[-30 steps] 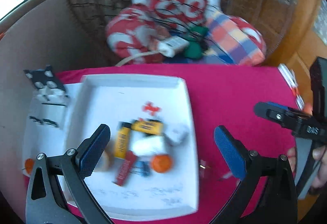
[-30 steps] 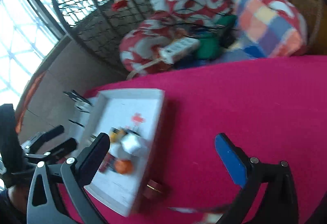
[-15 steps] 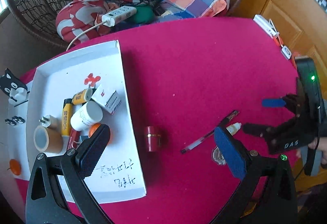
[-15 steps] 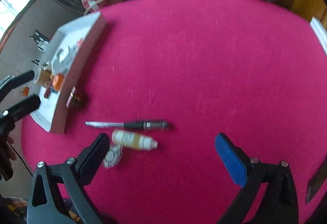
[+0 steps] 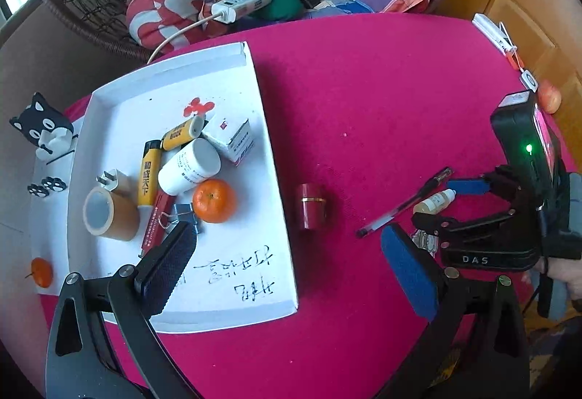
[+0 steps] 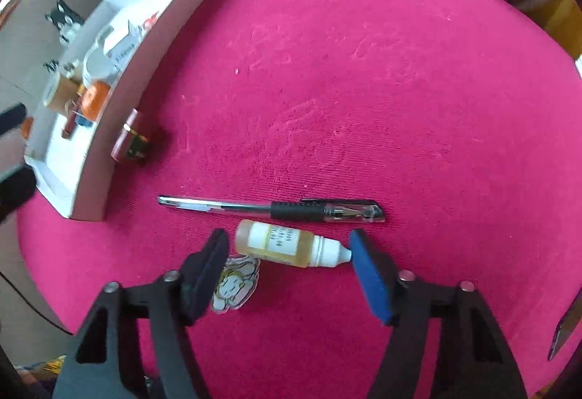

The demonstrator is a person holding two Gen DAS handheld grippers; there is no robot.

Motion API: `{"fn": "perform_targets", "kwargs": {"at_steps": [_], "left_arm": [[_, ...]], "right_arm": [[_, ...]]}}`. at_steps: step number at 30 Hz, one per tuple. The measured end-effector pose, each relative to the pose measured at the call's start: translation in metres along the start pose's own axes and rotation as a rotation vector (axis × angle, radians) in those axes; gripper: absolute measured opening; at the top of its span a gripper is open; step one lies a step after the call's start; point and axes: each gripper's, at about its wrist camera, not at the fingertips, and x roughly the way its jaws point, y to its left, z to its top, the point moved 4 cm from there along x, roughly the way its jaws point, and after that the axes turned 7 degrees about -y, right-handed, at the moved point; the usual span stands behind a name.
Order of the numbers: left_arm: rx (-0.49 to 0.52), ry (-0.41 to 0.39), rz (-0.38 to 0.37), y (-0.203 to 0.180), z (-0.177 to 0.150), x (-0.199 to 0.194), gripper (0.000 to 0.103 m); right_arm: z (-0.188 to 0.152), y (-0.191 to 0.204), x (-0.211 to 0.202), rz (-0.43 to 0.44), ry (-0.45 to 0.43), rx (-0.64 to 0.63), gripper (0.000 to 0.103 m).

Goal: Organize rigid objects
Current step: 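Grasp the black pen with the left tool while the right tool grasps the eye-drop bottle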

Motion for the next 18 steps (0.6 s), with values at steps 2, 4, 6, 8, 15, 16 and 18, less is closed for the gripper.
{"fn": "perform_targets", "kwargs": {"at_steps": [2, 4, 6, 8, 15, 16, 18], "left_arm": [[-0.006, 0.009, -0.017, -0.001, 0.001, 0.003, 0.103], [-0.002, 0.026, -0.050, -0.008, 0.003, 0.009, 0.102], [0.015, 0.044, -0.084, -0.019, 0.005, 0.015, 0.102], [0.043, 0.063, -0.121, -0.034, 0.007, 0.022, 0.102], [0.309, 0.148, -0.161, -0.102, 0.008, 0.071, 0.054], [0.336, 0.161, -0.170, -0.110, 0.008, 0.078, 0.054], [0.409, 0.181, -0.213, -0.127, 0.006, 0.087, 0.054]], "right_arm": [[-0.001, 0.002, 0.000, -0.005, -0.009, -0.023, 0.063], [-0.003, 0.002, -0.002, 0.014, -0.017, -0.041, 0.063], [-0.008, -0.002, -0.005, 0.024, -0.019, -0.037, 0.063], [-0.015, -0.016, -0.009, 0.031, -0.017, -0.013, 0.063], [-0.041, -0.077, -0.034, 0.037, -0.039, 0.181, 0.063], [-0.043, -0.084, -0.038, 0.039, -0.047, 0.199, 0.063], [-0.051, -0.100, -0.052, 0.043, -0.074, 0.248, 0.063]]}}
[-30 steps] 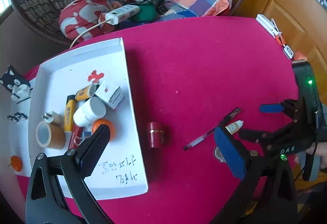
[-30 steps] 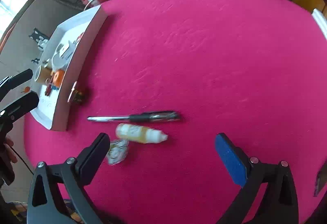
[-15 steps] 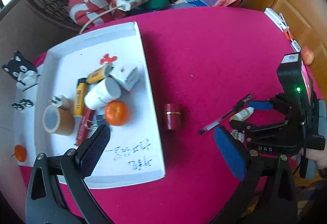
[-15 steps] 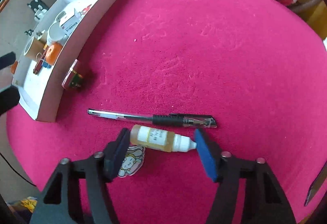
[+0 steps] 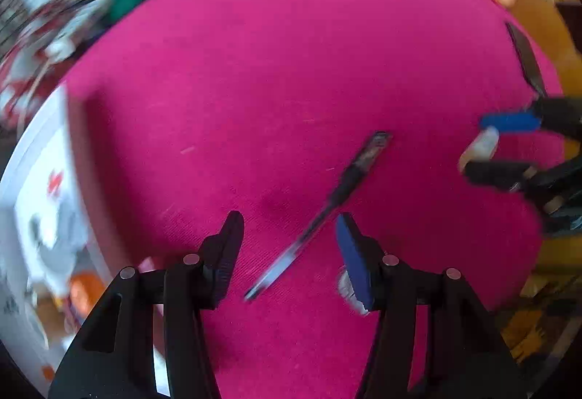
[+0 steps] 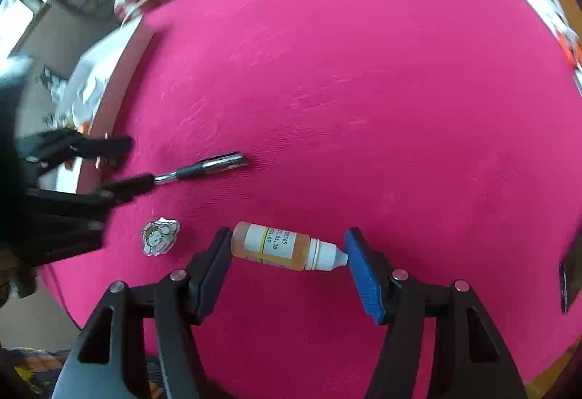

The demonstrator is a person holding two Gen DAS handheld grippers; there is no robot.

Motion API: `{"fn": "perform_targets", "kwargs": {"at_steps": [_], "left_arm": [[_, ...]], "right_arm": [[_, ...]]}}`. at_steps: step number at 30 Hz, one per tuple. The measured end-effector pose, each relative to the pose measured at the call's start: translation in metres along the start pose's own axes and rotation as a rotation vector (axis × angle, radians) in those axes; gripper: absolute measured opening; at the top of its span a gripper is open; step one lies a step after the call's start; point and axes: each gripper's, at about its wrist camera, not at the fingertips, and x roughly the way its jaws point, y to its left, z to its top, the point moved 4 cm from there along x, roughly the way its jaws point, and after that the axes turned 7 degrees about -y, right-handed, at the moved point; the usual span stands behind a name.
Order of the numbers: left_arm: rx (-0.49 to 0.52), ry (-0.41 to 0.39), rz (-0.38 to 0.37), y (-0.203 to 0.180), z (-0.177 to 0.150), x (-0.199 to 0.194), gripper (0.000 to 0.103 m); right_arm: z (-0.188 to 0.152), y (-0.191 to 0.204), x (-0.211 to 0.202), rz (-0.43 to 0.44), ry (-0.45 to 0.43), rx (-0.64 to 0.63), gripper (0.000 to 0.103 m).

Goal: Organize rigid objects
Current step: 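Grasp the black pen with the left tool while the right tool grasps the eye-drop bottle, then lift and carry the pen and eye-drop bottle toward the tray with both tools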

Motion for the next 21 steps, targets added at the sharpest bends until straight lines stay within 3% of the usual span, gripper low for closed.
{"fn": "perform_targets", "kwargs": {"at_steps": [4, 8, 9, 10, 11, 12, 16, 21], "left_arm": [[0.144, 0.036, -0.003, -0.022, 0.005, 0.015, 0.054], [0.123, 0.034, -0.036, -0.021, 0.013, 0.020, 0.053], [0.132, 0.027, -0.029, -0.022, 0.014, 0.019, 0.046], [0.140, 0.010, -0.024, -0.021, 0.014, 0.016, 0.016], [0.135, 0.007, -0.027, -0.021, 0.015, 0.015, 0.013], [0.112, 0.006, -0.023, -0.019, 0.015, 0.014, 0.009], [-0.017, -0.074, -0.031, -0.010, 0.017, -0.007, 0.009], [-0.112, -0.239, -0.030, -0.011, 0.042, -0.066, 0.009]], "right_arm": [[-0.002, -0.021, -0.024, 0.012, -0.045, 0.067, 0.063], [-0.004, -0.017, -0.039, 0.043, -0.083, 0.095, 0.063], [-0.002, -0.015, -0.044, 0.055, -0.095, 0.094, 0.063], [0.000, -0.018, -0.050, 0.067, -0.105, 0.091, 0.063], [0.002, -0.016, -0.056, 0.076, -0.120, 0.087, 0.063], [0.004, -0.016, -0.064, 0.085, -0.138, 0.083, 0.063], [0.023, -0.008, -0.090, 0.115, -0.214, 0.089, 0.063], [0.056, 0.005, -0.124, 0.149, -0.328, 0.075, 0.063]]}}
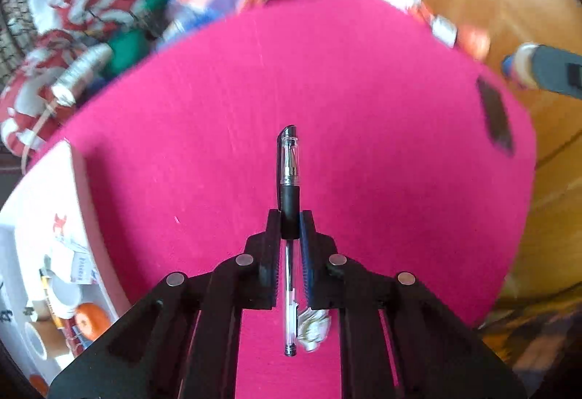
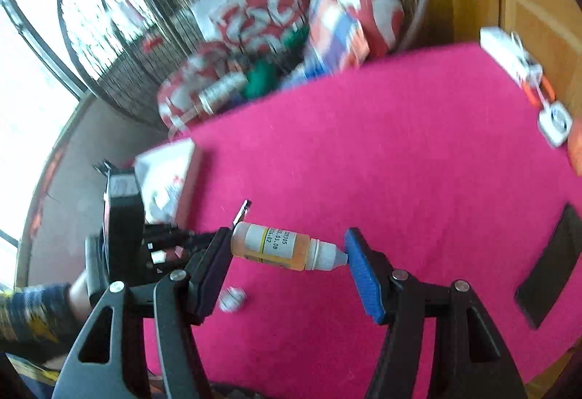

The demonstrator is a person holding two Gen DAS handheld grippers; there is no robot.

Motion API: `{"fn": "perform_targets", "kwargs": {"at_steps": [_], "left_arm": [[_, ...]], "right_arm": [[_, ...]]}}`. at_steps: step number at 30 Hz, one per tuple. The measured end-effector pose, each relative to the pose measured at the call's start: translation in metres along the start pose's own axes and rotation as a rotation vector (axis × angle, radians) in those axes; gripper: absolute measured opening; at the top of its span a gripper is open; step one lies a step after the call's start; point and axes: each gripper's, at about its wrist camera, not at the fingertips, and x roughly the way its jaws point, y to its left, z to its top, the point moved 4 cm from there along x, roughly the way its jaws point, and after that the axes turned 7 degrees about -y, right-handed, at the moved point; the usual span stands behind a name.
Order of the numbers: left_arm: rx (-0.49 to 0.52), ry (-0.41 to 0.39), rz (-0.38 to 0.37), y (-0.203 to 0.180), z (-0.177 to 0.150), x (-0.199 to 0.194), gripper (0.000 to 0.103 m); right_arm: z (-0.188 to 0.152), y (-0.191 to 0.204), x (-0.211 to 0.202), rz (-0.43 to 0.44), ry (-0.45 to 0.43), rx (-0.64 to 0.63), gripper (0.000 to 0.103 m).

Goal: Organize rigid objects
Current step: 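Lift and carry the pen and eye-drop bottle toward the tray with both tools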

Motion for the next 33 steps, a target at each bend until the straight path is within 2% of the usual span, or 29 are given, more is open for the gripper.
{"fn": "perform_targets", "kwargs": {"at_steps": [9, 18, 23, 33], "left_arm": [[-0.153, -0.277, 0.056, 0.017, 0.058, -0.105, 0.009], [-0.248, -0.447, 0.168, 0.051, 0.064, -0.192, 0.009], [-0.292, -0.504, 0.234, 0.067, 0.052, -0.224, 0.009], [-0.368, -0.529, 0.329, 0.098, 0.021, -0.256, 0.009]], "right_arm": [[0.058, 0.049, -0.047, 0.127, -0.179, -0.093, 0.063], [0.088, 0.095, -0.065, 0.259, -0.264, -0.173, 0.063], [0.096, 0.117, -0.066, 0.322, -0.278, -0.205, 0.063], [0.095, 0.158, -0.048, 0.423, -0.229, -0.259, 0.063]]}}
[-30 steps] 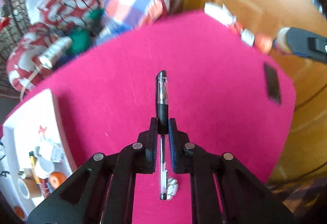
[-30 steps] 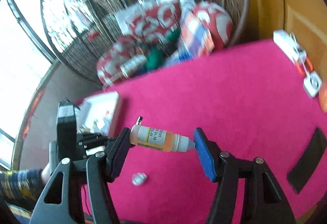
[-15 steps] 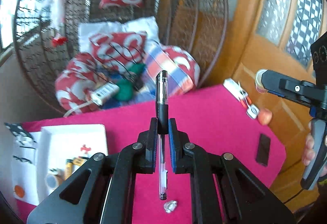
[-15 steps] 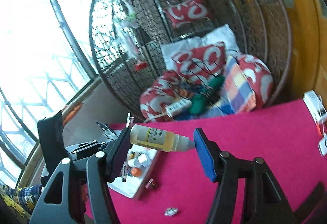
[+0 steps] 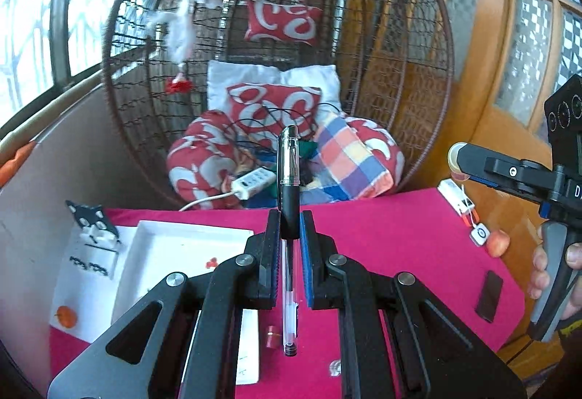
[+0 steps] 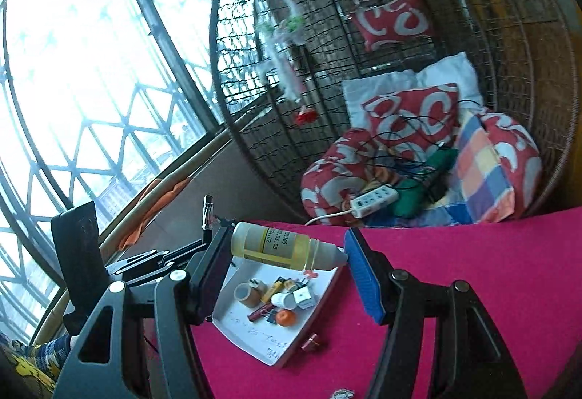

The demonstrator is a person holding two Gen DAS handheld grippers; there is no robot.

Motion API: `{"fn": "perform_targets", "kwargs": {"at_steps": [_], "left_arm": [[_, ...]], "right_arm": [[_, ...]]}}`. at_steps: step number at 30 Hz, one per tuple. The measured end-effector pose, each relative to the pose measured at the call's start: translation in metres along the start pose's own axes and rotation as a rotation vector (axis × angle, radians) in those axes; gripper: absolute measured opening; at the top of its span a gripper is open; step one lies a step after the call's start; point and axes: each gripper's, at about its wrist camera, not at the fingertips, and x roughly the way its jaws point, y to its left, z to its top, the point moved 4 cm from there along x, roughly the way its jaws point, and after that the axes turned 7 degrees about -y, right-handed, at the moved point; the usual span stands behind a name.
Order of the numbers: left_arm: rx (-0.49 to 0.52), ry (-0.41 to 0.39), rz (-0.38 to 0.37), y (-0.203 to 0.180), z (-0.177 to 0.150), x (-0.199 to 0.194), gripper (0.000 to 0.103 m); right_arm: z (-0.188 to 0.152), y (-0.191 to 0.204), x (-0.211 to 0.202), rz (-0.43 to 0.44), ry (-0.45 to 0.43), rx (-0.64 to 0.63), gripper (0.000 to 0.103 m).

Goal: Organize rigid objects
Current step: 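Lift and carry the pen and eye-drop bottle toward the tray with both tools, then open the left tool to drop the pen in the tray while the right tool releases the bottle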

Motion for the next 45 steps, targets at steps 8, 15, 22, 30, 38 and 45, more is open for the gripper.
{"fn": "perform_targets", "kwargs": {"at_steps": [8, 15, 22, 30, 38, 45], "left_arm": [[-0.027, -0.006, 0.038, 0.024, -0.003, -0.008, 0.009], [-0.054, 0.009, 0.068, 0.051, -0.008, -0.009, 0.009], [-0.086, 0.036, 0.105, 0.085, -0.015, -0.006, 0.009], [-0.162, 0.089, 0.135, 0.144, -0.028, 0.016, 0.009], [-0.197, 0.273, 0.067, 0.165, -0.079, 0.088, 0.009], [-0.223, 0.428, 0.060, 0.175, -0.133, 0.136, 0.009]], "right_arm": [[-0.001, 0.018, 0.022, 0.044, 0.033, -0.024, 0.063], [-0.007, 0.027, 0.042, 0.066, 0.071, -0.013, 0.063], [-0.018, 0.037, 0.075, 0.091, 0.121, 0.011, 0.063], [-0.036, 0.046, 0.122, 0.081, 0.198, 0.023, 0.063], [-0.074, 0.038, 0.188, -0.015, 0.320, 0.016, 0.063], [-0.122, 0.007, 0.248, -0.076, 0.469, 0.184, 0.063]]}}
